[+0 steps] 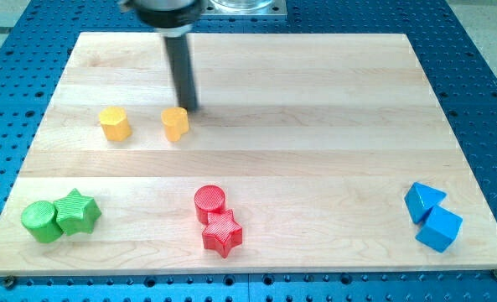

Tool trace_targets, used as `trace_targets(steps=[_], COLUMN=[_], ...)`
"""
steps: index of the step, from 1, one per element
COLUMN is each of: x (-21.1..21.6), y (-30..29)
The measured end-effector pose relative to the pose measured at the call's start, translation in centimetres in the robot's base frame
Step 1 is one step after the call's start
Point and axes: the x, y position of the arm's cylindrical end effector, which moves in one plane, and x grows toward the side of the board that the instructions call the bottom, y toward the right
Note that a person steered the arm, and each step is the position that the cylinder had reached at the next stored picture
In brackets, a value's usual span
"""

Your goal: Place the yellow blocks at the center left of the board

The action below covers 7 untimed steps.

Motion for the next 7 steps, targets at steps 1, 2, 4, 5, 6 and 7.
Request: trace_targets(steps=[1,2,4,5,6,7], x=[0.8,4.2,4.9,4.9,4.9,4.9], y=[4.1,4.1,-4.0,-7.5,-10.5,-12.3])
